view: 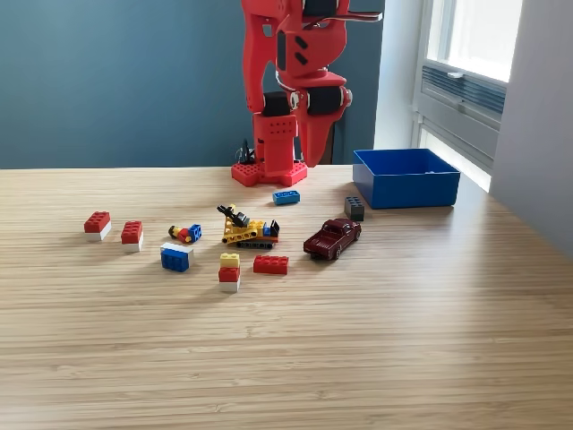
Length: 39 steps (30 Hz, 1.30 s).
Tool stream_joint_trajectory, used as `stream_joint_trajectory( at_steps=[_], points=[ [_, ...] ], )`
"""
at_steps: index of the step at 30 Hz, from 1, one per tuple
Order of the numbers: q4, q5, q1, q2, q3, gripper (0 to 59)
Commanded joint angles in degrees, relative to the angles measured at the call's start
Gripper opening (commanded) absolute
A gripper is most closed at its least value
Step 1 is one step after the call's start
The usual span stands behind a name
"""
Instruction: Grasp a lego block and put it in the bin.
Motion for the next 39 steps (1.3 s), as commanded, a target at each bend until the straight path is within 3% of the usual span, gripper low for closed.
stream_joint_trajectory(
  at_steps=[1,10,18,27,30,39],
  points=[
    [-0.88,-1.32,2.11,3.78,-0.53,0.0],
    [-7.29,-5.45,10.37,3.16,0.97,0.0],
    [-11.87,-8.53,16.35,2.81,-3.52,0.4],
    [-17.23,-11.60,19.34,2.11,-8.79,17.6],
    [-19.78,-11.95,20.65,-1.85,-9.67,19.7],
    [-19.86,-11.07,24.52,-18.54,-20.74,21.6]
  ],
)
